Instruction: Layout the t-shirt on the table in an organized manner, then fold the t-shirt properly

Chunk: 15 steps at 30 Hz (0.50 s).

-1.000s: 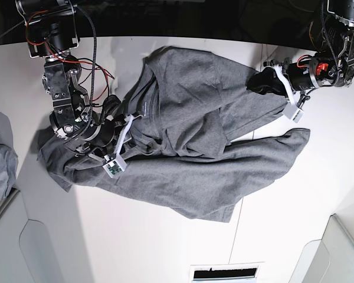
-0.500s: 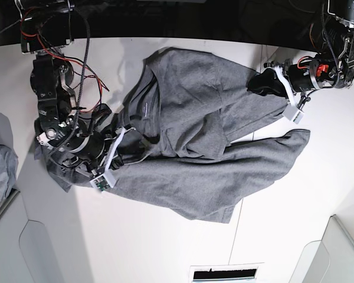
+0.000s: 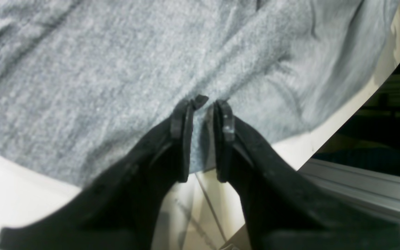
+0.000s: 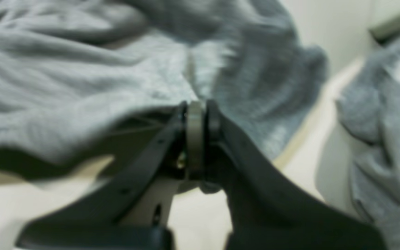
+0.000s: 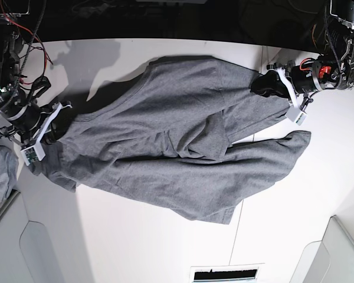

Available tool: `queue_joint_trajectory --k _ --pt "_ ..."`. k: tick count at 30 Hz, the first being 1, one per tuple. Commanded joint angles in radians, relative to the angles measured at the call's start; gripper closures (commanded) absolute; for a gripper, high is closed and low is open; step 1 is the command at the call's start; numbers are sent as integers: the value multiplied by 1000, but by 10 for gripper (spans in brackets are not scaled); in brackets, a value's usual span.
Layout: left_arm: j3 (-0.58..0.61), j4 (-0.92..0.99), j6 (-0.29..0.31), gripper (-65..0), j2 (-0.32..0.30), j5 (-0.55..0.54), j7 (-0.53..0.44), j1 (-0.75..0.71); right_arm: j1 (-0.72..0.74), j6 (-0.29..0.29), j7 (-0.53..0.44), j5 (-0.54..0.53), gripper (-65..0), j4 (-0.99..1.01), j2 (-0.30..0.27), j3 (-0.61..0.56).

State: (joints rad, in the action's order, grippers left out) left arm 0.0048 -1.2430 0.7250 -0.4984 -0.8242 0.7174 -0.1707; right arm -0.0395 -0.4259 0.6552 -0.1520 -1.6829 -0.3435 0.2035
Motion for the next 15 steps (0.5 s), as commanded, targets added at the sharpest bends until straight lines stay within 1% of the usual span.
queue_joint_trajectory --k 1,2,3,4,5,7,10,13,15 --pt "-3 0 -27 -154 -17 33 35 4 11 3 -24 -32 -153 -18 -11 21" --pt "-3 0 -27 -154 -17 28 40 5 11 3 -21 -55 -234 -18 -11 35" --pt "-3 0 -27 -154 -17 26 43 5 11 3 -22 -72 -294 -18 -11 47" --pt "-3 0 -27 -154 -18 24 44 5 12 4 -22 -89 -327 -18 -11 58" --pt "-3 0 -27 -154 -18 19 51 5 13 5 -23 -109 -331 -18 -11 69" --pt "-3 -8 -27 -154 -21 -3 76 5 17 28 -31 -154 -330 -18 -10 87" --pt "-3 -48 -27 -154 -44 -97 137 3 29 57 -58 -196 -330 -18 3 97" --pt "-3 -130 -27 -154 -83 -174 171 -2 44 56 -57 -196 -330 -18 41 96" --pt "-3 -200 -27 -154 -107 -190 174 -4 48 56 -57 -198 -330 -16 72 96"
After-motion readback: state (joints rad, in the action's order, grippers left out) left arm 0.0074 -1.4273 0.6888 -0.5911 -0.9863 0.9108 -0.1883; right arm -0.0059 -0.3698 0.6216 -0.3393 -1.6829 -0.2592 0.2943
